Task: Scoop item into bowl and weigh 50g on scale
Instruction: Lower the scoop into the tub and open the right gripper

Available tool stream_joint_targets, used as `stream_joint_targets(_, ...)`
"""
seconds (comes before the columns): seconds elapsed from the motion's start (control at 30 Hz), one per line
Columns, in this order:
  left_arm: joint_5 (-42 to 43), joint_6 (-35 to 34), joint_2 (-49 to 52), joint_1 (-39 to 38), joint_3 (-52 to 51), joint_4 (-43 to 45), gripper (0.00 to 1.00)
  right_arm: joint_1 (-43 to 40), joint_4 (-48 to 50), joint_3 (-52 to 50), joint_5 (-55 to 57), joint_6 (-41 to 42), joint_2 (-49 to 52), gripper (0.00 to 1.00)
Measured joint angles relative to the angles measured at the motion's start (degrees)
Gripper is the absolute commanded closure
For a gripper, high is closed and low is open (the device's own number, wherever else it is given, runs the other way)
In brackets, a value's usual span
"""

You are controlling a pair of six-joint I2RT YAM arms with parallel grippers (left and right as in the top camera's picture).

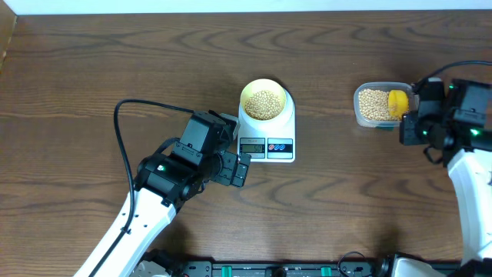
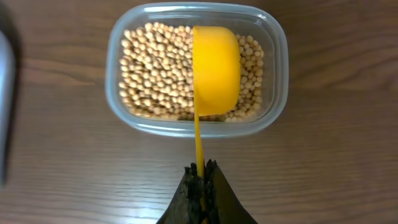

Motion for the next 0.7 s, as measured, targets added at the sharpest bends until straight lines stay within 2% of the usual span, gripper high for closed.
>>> stream_joint_targets(0.2,0.0,0.0,0.0,0.0,0.0,0.0,0.02,5.3,4.7,0.0,5.7,-1.0,2.0,0.99)
stream_joint_targets(0.4,0.0,0.0,0.0,0.0,0.0,0.0,0.02,10.9,5.0,0.0,11.1,-1.3,2.2,0.99)
stream_joint_targets(0.7,0.0,0.0,0.0,0.0,0.0,0.0,0.02,11.4,4.5,0.0,1.5,3.2,2.2,0.99)
